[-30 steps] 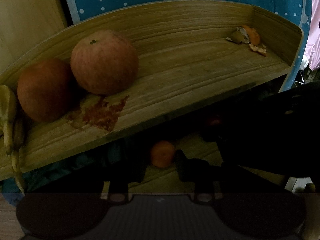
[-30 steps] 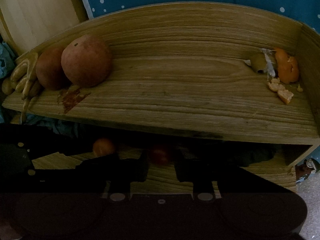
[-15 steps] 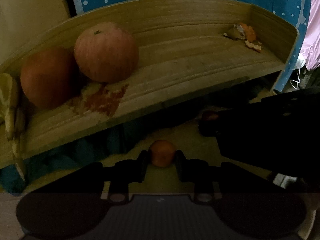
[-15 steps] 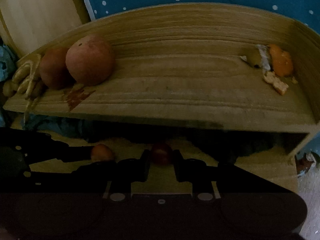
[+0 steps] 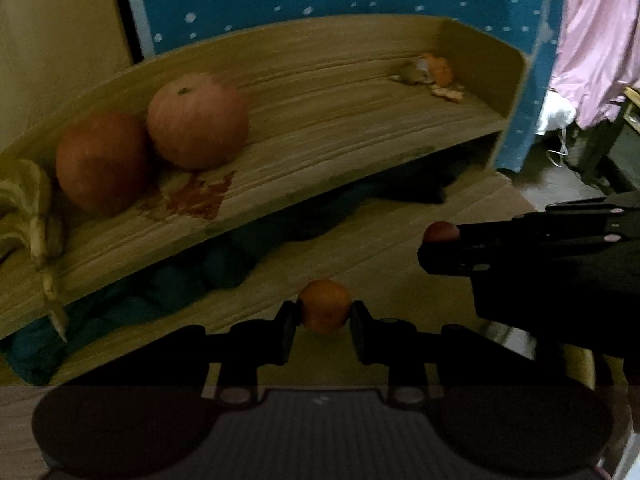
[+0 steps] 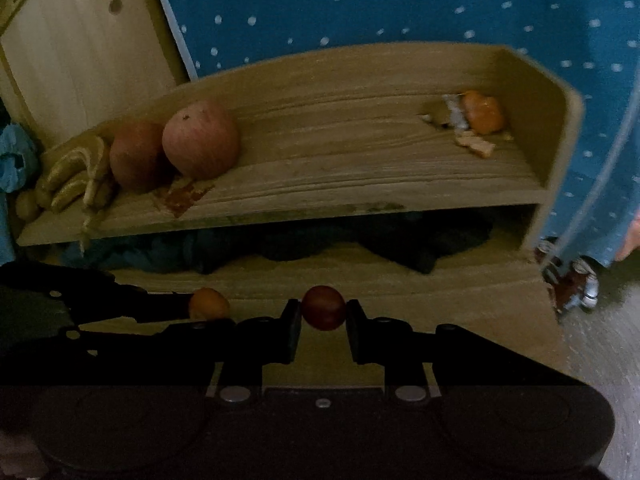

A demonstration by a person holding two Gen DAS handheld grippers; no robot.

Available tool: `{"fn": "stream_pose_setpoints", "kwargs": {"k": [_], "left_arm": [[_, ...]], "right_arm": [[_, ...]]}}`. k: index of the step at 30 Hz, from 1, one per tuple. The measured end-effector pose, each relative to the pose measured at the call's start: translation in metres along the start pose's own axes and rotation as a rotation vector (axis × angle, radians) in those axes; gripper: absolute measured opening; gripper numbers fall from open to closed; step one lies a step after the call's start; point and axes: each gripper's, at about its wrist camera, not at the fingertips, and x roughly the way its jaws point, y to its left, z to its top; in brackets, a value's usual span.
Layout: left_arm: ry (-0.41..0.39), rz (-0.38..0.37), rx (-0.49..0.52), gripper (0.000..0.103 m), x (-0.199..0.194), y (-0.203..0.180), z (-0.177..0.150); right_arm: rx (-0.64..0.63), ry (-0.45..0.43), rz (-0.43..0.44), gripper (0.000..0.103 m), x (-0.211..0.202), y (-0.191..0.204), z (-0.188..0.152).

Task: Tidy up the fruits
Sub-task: 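Grasp a cherry tomato with the right tool while the left tool grasps a small orange, then carry the tomato and the orange over the metal tray between the bananas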

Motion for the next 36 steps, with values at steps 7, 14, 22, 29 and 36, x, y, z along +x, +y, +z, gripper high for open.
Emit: {"fn": "stream_pose_setpoints", "kwargs": {"k": [7, 14, 22, 29, 36], "left_arm": [[-0.033, -0.062, 0.085, 0.032, -0.024, -0.021, -0.003], [-0.061, -0.134, 0.19, 0.033, -0.04, -0.054, -0.006], [-0.059, -0.216, 0.294, 0.033, -0.052, -0.092, -0.02], [-0.042, -0.269, 0.363, 0.033, -0.058, -0.114, -0.034], [-0.038, -0.294, 0.413, 0.033, -0.061, -0.13, -0.042]], "right_arm": [[0.067, -0.058, -0.075, 0.026, -0.044, 0.0, -0.02], [0.137, -0.114, -0.158, 0.026, -0.087, -0.005, -0.041], [0.229, -0.139, -0.258, 0.026, -0.132, -0.015, -0.082], [0.309, -0.13, -0.328, 0.026, -0.155, -0.019, -0.12], [0.372, -0.121, -0.355, 0.026, -0.166, -0.02, -0.147]]}}
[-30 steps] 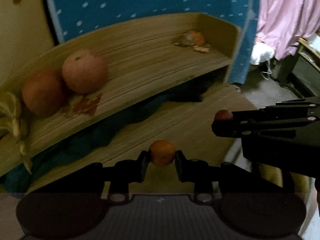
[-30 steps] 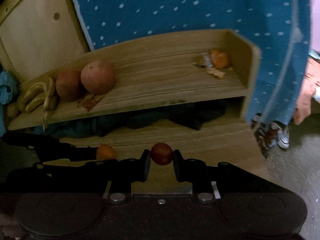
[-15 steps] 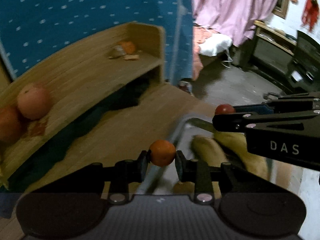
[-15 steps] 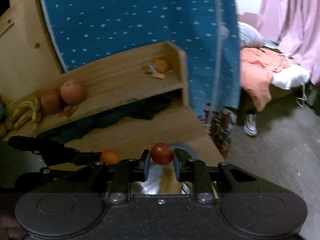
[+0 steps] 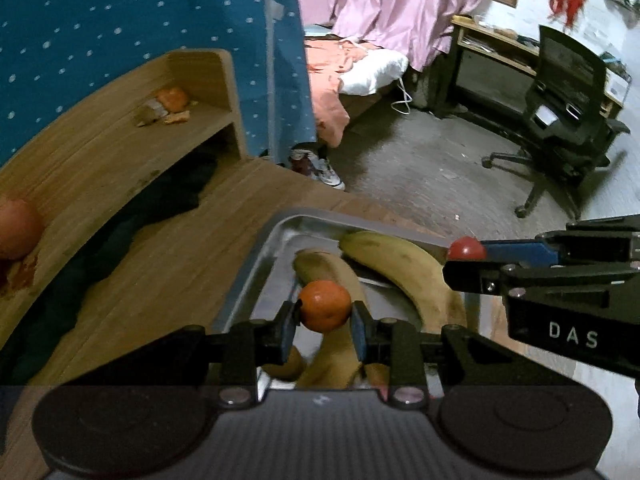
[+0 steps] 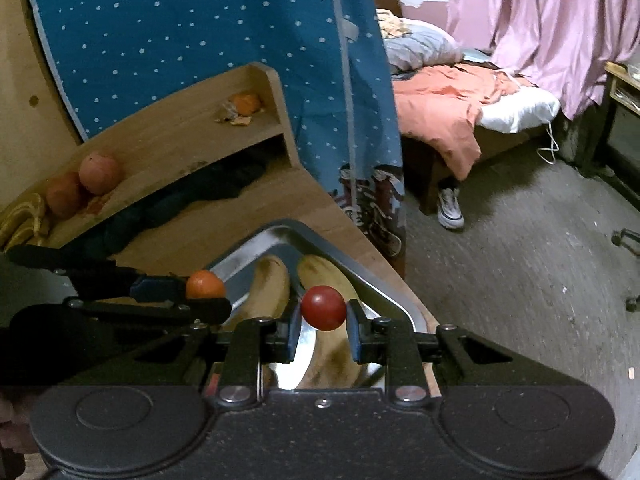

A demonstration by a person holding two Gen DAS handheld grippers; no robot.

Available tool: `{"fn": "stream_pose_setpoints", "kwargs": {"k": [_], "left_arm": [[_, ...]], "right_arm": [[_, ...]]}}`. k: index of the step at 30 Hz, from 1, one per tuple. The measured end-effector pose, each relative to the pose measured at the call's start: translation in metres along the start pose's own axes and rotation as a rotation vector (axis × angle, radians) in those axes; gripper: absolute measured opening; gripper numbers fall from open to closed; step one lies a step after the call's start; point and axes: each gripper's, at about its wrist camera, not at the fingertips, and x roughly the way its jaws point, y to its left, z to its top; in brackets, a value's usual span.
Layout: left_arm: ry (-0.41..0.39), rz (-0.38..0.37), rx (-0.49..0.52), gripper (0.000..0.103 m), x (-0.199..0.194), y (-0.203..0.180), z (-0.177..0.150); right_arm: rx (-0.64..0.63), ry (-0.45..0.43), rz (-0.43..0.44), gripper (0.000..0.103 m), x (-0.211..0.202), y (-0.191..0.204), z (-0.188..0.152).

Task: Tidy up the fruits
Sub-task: 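Carry the tomato and the orange over the metal tray between the bananas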

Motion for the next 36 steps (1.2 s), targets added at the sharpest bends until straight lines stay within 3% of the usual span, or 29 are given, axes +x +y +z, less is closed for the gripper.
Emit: {"fn": "stream_pose_setpoints", "kwargs": {"k": [17, 36], "left_arm": [[0.049, -0.046, 0.071, 0.033, 0.005, -0.02, -0.008], [0.09, -0.049, 0.067, 0.033, 0.014, -0.019, -0.009]], "right_arm": [[0.055, 0.058, -0.004, 0.026, -0.005, -0.003, -0.037], [0.051, 0.094, 0.011, 0.026, 0.006, -0.003, -0.038]]}}
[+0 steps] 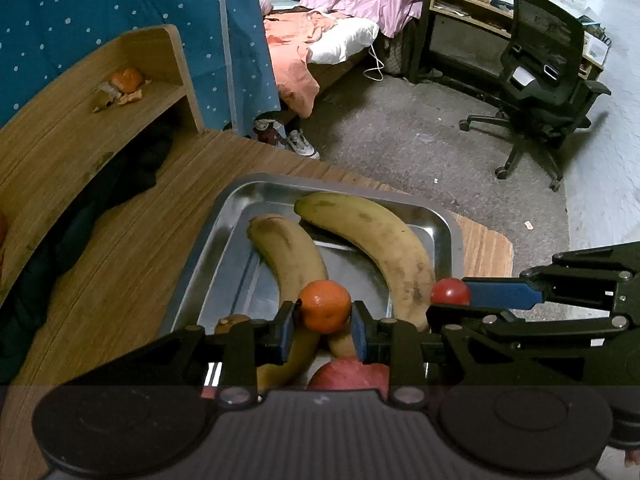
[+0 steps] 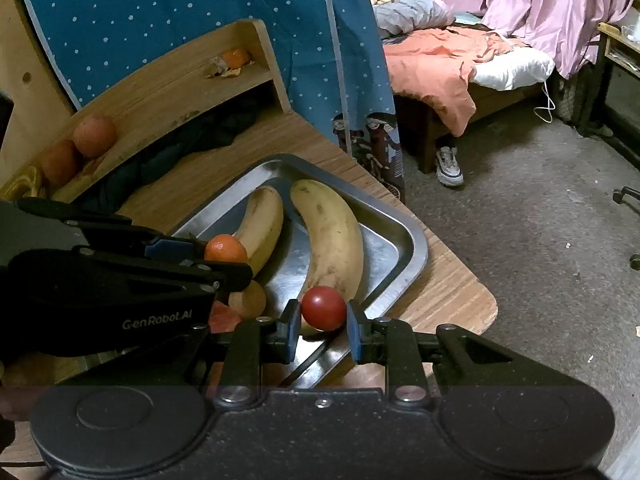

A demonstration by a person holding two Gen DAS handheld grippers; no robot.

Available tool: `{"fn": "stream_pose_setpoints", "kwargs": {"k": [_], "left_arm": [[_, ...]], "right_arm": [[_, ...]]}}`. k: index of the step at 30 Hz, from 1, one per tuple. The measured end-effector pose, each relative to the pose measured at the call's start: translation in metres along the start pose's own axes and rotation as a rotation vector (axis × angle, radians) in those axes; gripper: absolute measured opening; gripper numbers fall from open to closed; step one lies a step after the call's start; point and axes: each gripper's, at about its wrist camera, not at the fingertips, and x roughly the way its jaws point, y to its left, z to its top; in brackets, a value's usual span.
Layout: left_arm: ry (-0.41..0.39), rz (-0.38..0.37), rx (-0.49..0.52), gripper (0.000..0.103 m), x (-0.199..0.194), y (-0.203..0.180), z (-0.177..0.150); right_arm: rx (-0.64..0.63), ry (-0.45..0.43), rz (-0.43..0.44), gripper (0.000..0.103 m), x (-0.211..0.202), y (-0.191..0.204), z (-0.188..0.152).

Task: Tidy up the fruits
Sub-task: 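Carry the tomato and the orange over the metal tray between the bananas, then lower the tomato and orange into the tray and open both tools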

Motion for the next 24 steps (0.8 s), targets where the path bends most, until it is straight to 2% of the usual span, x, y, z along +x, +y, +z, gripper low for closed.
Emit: {"fn": "stream_pose_setpoints", "kwargs": {"k": [18, 24], "left_arm": [[0.007, 0.006, -0.012, 0.034, 0.0023, 0.0002, 0.0027], [0.012, 0.008, -0.035, 0.038, 0.0028, 0.0018, 0.0047]], "right_arm": [[-0.014, 0.018, 0.022, 0.028, 0.0072, -0.0027, 0.0033], [-0.011, 0.019, 0.028, 0.031, 0.0065, -0.0033, 0.0046]]}}
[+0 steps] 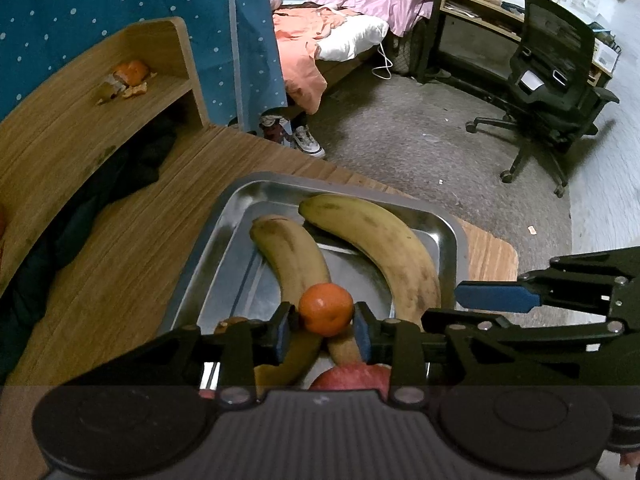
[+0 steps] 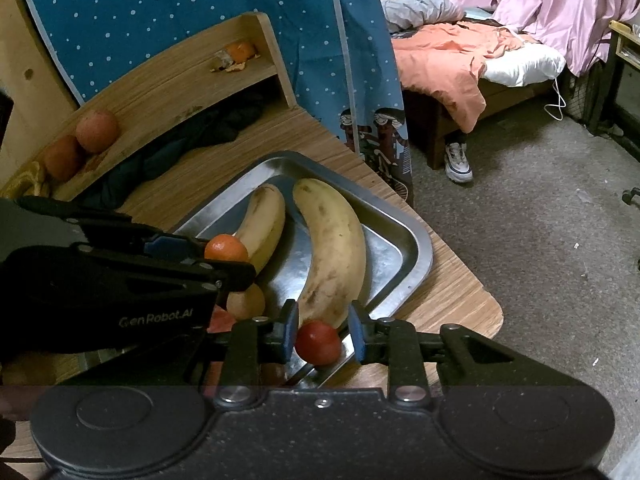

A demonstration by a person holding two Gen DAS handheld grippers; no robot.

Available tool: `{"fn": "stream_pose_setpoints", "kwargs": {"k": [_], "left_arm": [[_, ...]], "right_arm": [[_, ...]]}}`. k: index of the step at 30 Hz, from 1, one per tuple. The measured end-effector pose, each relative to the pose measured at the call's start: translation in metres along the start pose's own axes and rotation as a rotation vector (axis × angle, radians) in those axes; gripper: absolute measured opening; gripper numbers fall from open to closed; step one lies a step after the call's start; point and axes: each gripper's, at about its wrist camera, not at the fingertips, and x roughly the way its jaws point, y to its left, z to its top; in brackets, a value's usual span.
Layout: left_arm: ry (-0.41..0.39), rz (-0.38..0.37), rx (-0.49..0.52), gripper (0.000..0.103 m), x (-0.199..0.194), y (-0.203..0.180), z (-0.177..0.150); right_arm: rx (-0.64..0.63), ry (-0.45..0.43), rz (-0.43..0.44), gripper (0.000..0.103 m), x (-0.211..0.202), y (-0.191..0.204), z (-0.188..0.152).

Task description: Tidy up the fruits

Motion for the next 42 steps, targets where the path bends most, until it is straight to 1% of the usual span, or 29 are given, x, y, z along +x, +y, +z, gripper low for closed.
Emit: {"fn": "stream_pose_setpoints", "kwargs": {"k": [3, 7, 11, 15, 17, 18, 19, 20, 21, 23, 25, 27, 29, 31, 36, 42], "left_arm": [[-0.003, 0.004, -0.011, 0.041, -0.001, 0.002, 0.002], [-0.016, 0.016, -0.031, 0.049, -0.004, 0.005, 0.005], [-0.033, 0.035, -0.055, 0.053, -0.007, 0.009, 0.01], [-0.053, 0.067, -0.071, 0.063, -0.011, 0.013, 0.016], [-0.064, 0.081, -0.086, 0.07, -0.014, 0.016, 0.018], [-0.07, 0.089, -0.095, 0.076, -0.016, 0.018, 0.019], [-0.076, 0.098, -0.102, 0.082, -0.018, 0.02, 0.02], [-0.084, 0.109, -0.111, 0.085, -0.021, 0.022, 0.02], [-0.091, 0.12, -0.118, 0.088, -0.023, 0.023, 0.021], [-0.1, 0.144, -0.136, 0.092, -0.027, 0.027, 0.02], [-0.106, 0.169, -0.152, 0.098, -0.032, 0.031, 0.018], [-0.11, 0.186, -0.165, 0.1, -0.035, 0.035, 0.017], [-0.112, 0.202, -0.179, 0.101, -0.038, 0.038, 0.015], [-0.115, 0.215, -0.193, 0.103, -0.04, 0.043, 0.012], [-0.124, 0.234, -0.209, 0.103, -0.05, 0.05, 0.006], [-0.144, 0.237, -0.212, 0.103, -0.063, 0.056, -0.005]], "right_arm": [[0.001, -0.002, 0.006, 0.033, -0.002, -0.003, 0.001], [0.003, 0.0, 0.016, 0.036, -0.005, -0.007, 0.005], [-0.005, -0.003, 0.027, 0.039, -0.006, -0.01, 0.01], [-0.019, -0.009, 0.039, 0.046, -0.005, -0.012, 0.018], [-0.025, -0.013, 0.045, 0.055, -0.006, -0.012, 0.02], [-0.027, -0.016, 0.048, 0.056, -0.006, -0.013, 0.022], [-0.029, -0.018, 0.05, 0.061, -0.006, -0.013, 0.023], [-0.031, -0.019, 0.052, 0.067, -0.005, -0.012, 0.024], [-0.032, -0.021, 0.054, 0.07, -0.005, -0.012, 0.025], [-0.033, -0.022, 0.059, 0.08, -0.005, -0.011, 0.027], [-0.033, -0.022, 0.061, 0.087, -0.004, -0.01, 0.028], [-0.036, -0.022, 0.065, 0.091, -0.004, -0.009, 0.028], [-0.035, -0.024, 0.07, 0.099, -0.004, -0.007, 0.028], [-0.036, -0.025, 0.072, 0.101, -0.004, -0.005, 0.028], [-0.038, -0.036, 0.055, 0.102, -0.007, 0.002, 0.028], [-0.033, -0.064, 0.021, 0.102, -0.017, 0.014, 0.023]]}}
